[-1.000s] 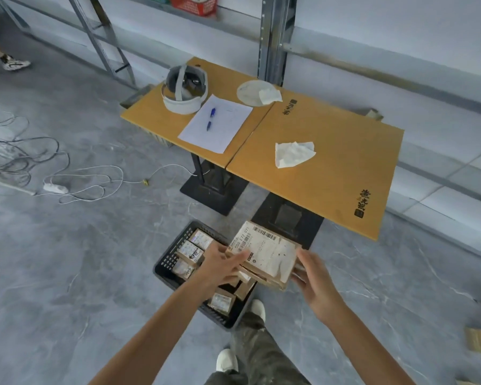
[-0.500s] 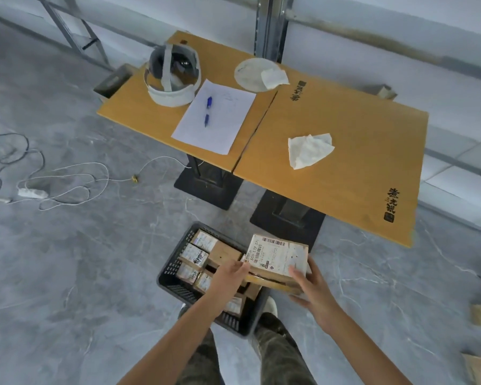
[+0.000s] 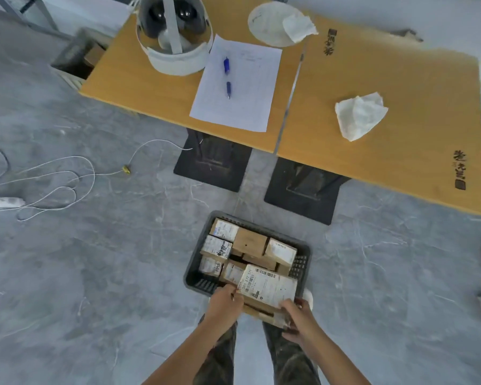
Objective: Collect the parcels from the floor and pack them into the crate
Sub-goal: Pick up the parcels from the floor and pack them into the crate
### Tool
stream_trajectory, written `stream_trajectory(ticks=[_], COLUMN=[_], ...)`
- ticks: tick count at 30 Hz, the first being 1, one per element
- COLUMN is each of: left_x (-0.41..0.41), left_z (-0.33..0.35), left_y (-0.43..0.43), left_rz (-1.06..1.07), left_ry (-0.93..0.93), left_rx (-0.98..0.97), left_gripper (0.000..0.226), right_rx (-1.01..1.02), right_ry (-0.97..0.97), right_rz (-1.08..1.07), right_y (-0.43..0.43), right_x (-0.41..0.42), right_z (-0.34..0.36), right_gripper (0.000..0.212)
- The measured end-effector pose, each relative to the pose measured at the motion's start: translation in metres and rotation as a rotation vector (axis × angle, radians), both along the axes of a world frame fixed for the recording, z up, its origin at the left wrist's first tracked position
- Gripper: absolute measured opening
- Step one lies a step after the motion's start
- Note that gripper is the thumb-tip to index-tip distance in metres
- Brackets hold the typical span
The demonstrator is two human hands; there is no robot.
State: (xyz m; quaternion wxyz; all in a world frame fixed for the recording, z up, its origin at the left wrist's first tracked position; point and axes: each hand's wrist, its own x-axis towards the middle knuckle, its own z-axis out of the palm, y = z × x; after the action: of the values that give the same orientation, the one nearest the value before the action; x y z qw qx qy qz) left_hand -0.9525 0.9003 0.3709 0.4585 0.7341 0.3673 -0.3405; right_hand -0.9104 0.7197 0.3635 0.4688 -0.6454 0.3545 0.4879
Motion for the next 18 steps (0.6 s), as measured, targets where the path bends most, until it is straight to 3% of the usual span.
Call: stream_trajectory(ticks=[5,14,18], left_x=[-0.013,-0.01,-0.019], left_z=[-0.082,-0.242,-0.293], left_y=[0.038,0.088,0.107], left_rz=[-0.014,0.033,0.035], left_ry=[0.084,0.193,0.17], left_rx=[-0.034,-0.083,-0.033], left_gripper=[0.016,0.038,0.033], right_rx=[-0.018,-0.063,-0.083], right_ry=[0.04,0.013,0.019], right_rz=[-0.073,-0.025,-0.105], right_y=[0.042,0.126,0.159], right_x=[-0.01,-0.002,-0.015], right_z=[-0.082,-0.288,-0.368], right_gripper=[0.059,0.075,0.068])
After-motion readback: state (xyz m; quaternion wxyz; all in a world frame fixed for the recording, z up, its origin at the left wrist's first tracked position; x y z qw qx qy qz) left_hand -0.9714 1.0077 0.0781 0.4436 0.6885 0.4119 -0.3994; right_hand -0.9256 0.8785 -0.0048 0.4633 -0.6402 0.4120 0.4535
